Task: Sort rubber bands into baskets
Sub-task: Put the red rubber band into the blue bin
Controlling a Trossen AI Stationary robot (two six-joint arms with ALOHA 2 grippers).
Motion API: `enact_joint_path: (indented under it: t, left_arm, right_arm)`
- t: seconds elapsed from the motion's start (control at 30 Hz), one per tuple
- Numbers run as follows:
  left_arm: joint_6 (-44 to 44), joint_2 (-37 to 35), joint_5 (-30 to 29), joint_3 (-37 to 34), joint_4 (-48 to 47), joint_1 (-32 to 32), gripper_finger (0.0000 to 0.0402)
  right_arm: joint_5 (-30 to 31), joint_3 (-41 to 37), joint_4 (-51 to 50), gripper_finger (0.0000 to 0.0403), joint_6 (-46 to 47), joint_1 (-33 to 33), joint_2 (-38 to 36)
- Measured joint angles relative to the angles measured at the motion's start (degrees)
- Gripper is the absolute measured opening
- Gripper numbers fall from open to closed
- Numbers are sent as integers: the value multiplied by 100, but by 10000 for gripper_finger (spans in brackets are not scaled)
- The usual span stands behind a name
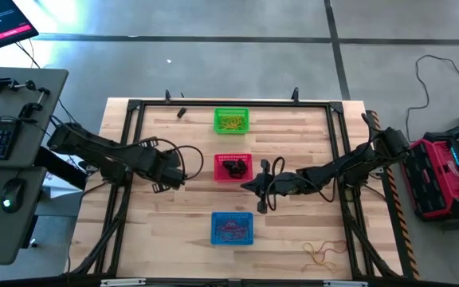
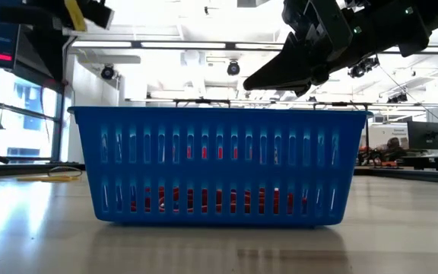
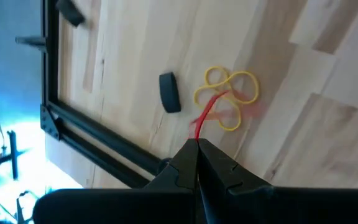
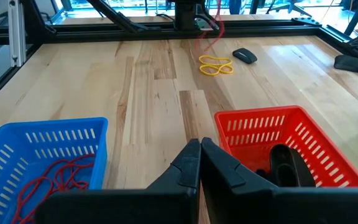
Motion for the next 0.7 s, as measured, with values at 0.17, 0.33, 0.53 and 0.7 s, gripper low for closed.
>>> enact_joint_path:
  t: [0.17, 0.33, 0.53, 0.7]
  left_arm:
    - [315, 0, 7, 250, 9, -152, 0]
    - [551, -2, 11, 389, 270, -291, 0]
    - [948, -2, 162, 390, 1313, -411, 0]
    - [1726, -2, 256, 81, 3174, -476, 0]
  right_arm:
    - [0, 0, 0, 0, 0, 0, 0]
    - [0, 0, 0, 0, 0, 0, 0]
    - [0, 0, 0, 0, 0, 0, 0]
    - [2, 0, 0, 0, -46, 0, 0]
